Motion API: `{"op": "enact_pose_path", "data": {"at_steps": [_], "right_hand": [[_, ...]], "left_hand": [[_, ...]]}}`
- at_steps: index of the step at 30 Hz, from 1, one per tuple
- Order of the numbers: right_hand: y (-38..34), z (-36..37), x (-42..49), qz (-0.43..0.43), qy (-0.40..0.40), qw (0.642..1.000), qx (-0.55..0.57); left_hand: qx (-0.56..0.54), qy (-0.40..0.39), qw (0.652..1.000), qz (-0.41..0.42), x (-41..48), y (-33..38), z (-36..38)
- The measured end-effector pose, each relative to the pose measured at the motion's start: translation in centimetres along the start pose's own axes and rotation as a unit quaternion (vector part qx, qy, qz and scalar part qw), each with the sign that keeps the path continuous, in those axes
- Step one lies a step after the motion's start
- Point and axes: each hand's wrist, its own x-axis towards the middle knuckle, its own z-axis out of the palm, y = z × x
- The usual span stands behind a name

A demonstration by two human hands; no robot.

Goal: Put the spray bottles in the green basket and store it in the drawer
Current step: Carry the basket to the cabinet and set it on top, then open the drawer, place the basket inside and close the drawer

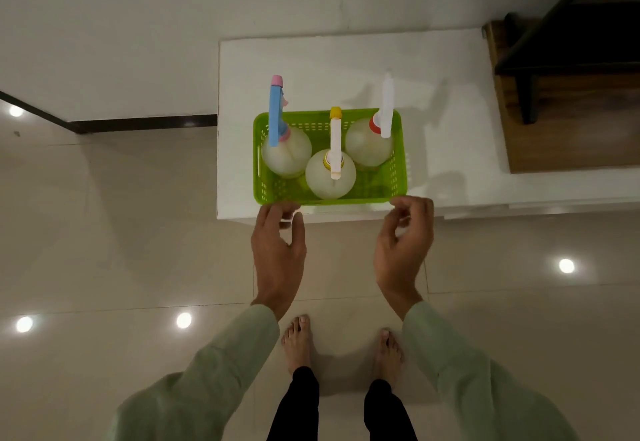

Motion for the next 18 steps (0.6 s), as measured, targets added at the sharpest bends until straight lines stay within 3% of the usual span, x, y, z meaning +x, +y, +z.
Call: {"op": "enact_pose_path", "data": {"at_steps": [2, 4, 7, 9, 11, 18], "right_hand": [[1.6, -0.5, -2.0, 0.097, 0.006, 0.995, 0.023], [3.9, -0.2, -3.5, 0.249, -0.039, 0.967, 0.045], [7.6, 0.8, -4.0, 0.494, -0.112, 0.856, 0.106], [10.3, 1.9, -3.9, 0.592, -0.114, 0.778, 0.175], [13.2, 3.4, -3.5, 0.621, -0.106, 0.739, 0.239], [23.3, 10.6, -2.4, 0.633, -0.046, 0.670, 0.386]], "left_hand": [[-0.036, -0.013, 0.996, -0.079, -1.9, -1.4, 0.6], [-0.067, -0.036, 0.975, -0.207, -3.0, -3.1, 1.7], [-0.159, -0.071, 0.884, -0.433, -3.2, -6.3, 3.6], [-0.247, -0.075, 0.810, -0.527, -2.9, -8.8, 5.0], [-0.310, -0.063, 0.767, -0.558, -2.3, -11.6, 6.5], [-0.433, 0.013, 0.695, -0.574, 0.8, -21.1, 14.0]]}}
